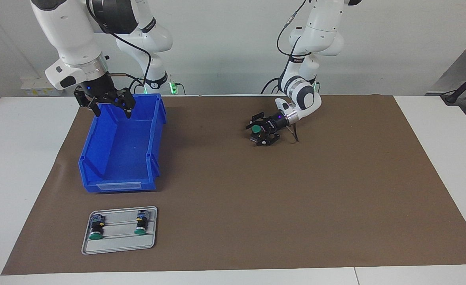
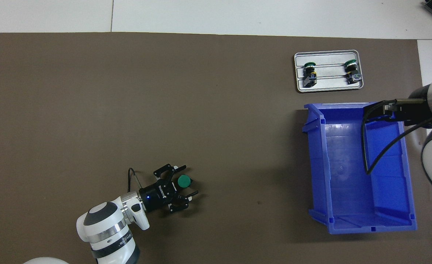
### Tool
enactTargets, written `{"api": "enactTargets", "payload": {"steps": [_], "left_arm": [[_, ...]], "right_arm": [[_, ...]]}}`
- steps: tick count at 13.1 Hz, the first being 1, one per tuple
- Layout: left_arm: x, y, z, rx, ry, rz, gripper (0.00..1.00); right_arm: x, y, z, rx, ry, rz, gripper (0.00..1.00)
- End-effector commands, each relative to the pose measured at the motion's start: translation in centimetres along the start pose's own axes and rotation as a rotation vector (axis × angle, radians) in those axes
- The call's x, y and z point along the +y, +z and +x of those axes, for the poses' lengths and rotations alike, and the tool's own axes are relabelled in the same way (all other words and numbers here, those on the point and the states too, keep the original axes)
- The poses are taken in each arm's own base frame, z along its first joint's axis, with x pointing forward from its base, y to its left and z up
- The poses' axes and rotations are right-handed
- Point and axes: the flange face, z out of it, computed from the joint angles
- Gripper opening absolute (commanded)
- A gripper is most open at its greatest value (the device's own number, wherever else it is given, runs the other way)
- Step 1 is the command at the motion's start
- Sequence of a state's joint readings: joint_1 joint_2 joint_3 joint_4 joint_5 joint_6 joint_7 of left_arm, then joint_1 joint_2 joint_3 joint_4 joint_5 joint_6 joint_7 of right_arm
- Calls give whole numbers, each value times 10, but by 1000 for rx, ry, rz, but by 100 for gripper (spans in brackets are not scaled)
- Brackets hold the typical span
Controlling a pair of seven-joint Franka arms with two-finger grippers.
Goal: Place and press button with both arms
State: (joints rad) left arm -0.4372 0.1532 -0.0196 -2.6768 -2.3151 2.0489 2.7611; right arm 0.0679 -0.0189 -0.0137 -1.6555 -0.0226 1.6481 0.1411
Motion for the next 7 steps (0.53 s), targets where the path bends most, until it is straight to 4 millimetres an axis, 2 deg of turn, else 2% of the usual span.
{"api": "enactTargets", "payload": {"steps": [1,7], "left_arm": [[5,-9,-9,-35,133,18,99],[1,-13,-11,-50,145,26,99]], "right_arm": [[2,0,-4,-9,-8,5,100],[2,0,-4,-9,-8,5,100]]}}
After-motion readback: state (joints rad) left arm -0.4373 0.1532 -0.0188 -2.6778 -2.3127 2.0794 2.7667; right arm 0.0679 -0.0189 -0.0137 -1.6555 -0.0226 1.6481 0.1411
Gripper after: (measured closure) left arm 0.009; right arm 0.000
